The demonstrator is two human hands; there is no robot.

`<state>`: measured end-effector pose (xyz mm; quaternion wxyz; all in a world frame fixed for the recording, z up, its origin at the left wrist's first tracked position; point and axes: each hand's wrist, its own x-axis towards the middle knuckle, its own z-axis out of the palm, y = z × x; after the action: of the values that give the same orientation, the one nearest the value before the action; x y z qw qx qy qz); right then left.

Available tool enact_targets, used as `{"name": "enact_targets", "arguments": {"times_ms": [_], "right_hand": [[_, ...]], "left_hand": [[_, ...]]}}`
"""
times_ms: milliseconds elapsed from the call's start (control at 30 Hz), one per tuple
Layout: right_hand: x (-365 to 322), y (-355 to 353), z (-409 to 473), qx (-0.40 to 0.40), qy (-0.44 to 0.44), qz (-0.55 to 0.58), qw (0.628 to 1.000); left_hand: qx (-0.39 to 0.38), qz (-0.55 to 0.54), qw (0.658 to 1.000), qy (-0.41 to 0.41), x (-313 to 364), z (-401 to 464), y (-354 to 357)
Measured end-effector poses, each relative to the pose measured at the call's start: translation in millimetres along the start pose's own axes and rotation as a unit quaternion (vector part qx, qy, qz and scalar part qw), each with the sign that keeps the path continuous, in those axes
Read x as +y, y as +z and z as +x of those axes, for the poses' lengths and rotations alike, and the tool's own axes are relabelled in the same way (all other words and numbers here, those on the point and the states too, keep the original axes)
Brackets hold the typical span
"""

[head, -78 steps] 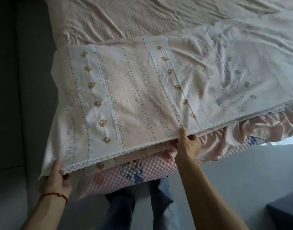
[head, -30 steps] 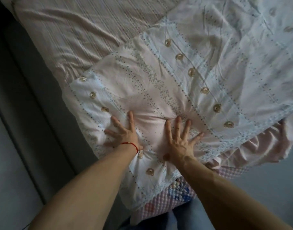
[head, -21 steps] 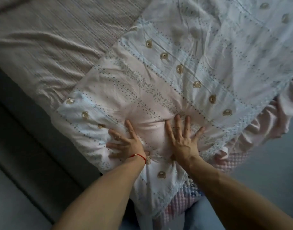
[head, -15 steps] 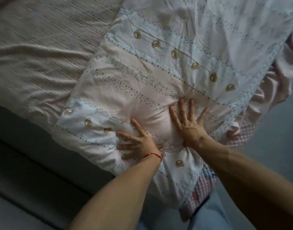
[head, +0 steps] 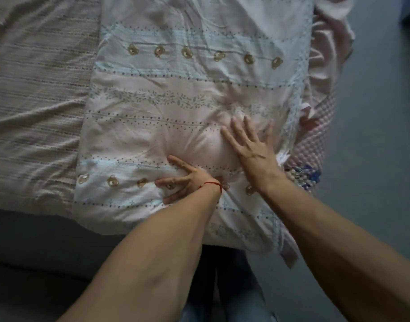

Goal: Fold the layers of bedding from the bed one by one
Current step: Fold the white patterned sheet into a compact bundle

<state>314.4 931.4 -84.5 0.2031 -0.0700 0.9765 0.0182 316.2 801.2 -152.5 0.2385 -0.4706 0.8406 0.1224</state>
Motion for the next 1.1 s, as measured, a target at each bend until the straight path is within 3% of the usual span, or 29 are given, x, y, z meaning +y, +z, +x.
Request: {"name": "enact_targets", "arguments": {"times_ms": [67,133,267,367,533,600,700,833,900,933,1000,1067,1100], "right_hand": [[-32,17,-52,0.068,0.148,0.048,0.986],[-64,36,-93,0.108,0.279,0.120,0.947],[-82,49,-123,0.147,0.436,0.261,0.849],[-75,40,-130,0.196,0.466,0.320,0.801],[-92,49,-143,0.252,0.346,0.159,0.890],[-105,53,-143,0.255,0.314,0.162,0.900],[-118,52,-146,0.238,0.393,0.257,0.850],[-111,58,-164,0.229,0.466,0.291,0.804],[-98,62,-178,0.213,0.522,0.333,0.756],[-91,65,-183,0.203,0.545,0.345,0.736],[-88,65,-189,0.194,0.551,0.337,0.738],[-97,61,-187,0.208,0.505,0.279,0.790],[-102,59,-187,0.216,0.479,0.237,0.817]], "left_hand": [[-0.028,0.006,1.000,0.013,-4,-6,-13],[-0.078,0.007,0.995,0.054,-9,-7,-20],[-0.091,0.028,0.990,0.103,-22,-12,-36],[-0.105,0.027,0.987,0.117,-20,-10,-38],[-0.131,0.029,0.982,0.134,-17,-9,-42],[-0.155,0.030,0.978,0.136,-19,-5,-45],[-0.202,0.037,0.968,0.144,-29,-5,-70],[-0.283,0.046,0.914,0.288,-65,7,-115],[-0.311,0.012,0.891,0.330,-89,36,-135],[-0.293,0.001,0.890,0.350,-99,53,-144],[-0.163,0.001,0.907,0.389,-120,87,-167],[-0.029,0.007,0.918,0.396,-139,118,-190],[-0.003,0.014,0.924,0.382,-147,131,-199]]}}
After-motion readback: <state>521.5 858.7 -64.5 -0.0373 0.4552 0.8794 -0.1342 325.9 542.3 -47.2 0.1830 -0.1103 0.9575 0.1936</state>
